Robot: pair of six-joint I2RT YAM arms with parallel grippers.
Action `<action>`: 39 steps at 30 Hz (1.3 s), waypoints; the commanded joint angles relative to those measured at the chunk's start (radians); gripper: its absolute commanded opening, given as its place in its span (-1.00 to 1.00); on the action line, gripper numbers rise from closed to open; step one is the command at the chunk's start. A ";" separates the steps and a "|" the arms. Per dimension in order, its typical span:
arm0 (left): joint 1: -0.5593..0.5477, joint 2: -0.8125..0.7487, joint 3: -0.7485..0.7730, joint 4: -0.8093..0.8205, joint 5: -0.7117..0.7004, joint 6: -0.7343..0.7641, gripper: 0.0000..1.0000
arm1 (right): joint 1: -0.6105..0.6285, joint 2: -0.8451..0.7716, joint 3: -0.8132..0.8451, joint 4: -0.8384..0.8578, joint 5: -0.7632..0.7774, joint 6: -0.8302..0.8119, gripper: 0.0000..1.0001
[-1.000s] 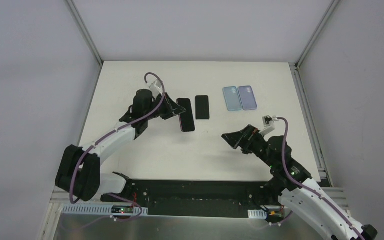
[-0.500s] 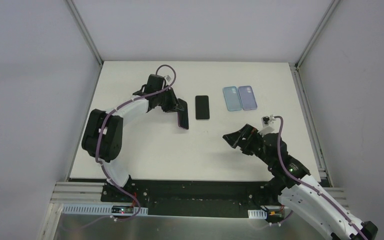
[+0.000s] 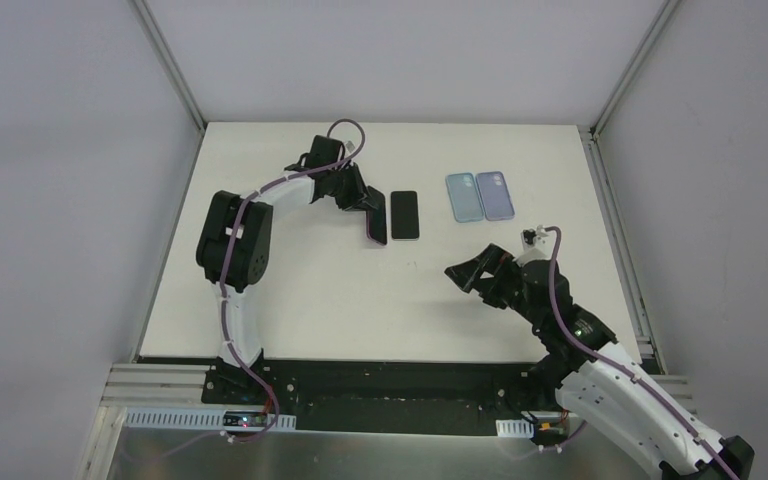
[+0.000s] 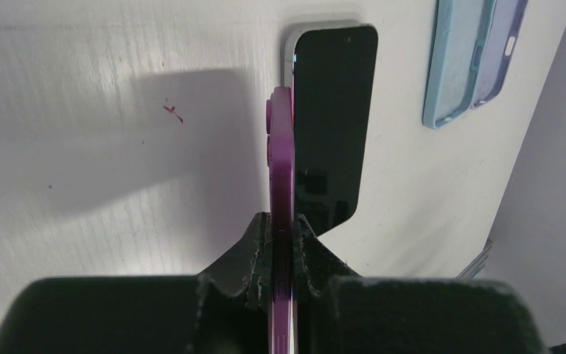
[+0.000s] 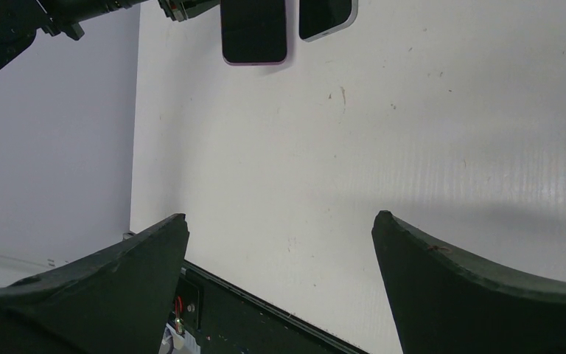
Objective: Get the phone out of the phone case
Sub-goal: Place the phone case at the center of the board, then place the phone at the center of the board.
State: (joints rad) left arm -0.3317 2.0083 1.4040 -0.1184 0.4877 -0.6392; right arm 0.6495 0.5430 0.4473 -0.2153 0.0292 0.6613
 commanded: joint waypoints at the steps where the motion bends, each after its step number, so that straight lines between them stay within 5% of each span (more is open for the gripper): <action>1: 0.014 0.029 0.087 0.002 0.056 0.000 -1.00 | -0.012 0.005 0.048 0.012 -0.020 0.000 0.99; 14: 0.019 0.112 0.130 0.003 0.086 0.008 -0.81 | -0.030 0.010 0.044 0.011 -0.020 0.013 0.99; 17: 0.021 0.115 0.129 0.003 0.090 0.012 -0.50 | -0.034 0.010 0.042 0.011 -0.020 0.014 0.99; 25: 0.047 0.057 0.078 0.002 0.038 0.022 -0.06 | -0.047 -0.011 0.044 -0.006 -0.021 0.011 0.99; 28: 0.075 -0.014 0.011 0.003 -0.004 0.036 0.40 | -0.052 -0.022 0.041 -0.017 -0.020 0.009 0.99; 30: 0.095 -0.083 -0.038 0.002 -0.041 0.047 0.93 | -0.053 -0.028 0.040 -0.021 -0.020 0.008 0.99; 39: 0.099 -0.333 -0.233 0.003 -0.296 0.005 0.98 | -0.055 -0.057 0.056 -0.054 0.004 0.015 0.99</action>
State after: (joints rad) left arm -0.2165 1.7981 1.2510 -0.1104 0.3588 -0.6239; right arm 0.5995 0.5068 0.4511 -0.2497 0.0147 0.6693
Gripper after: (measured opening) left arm 0.990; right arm 0.994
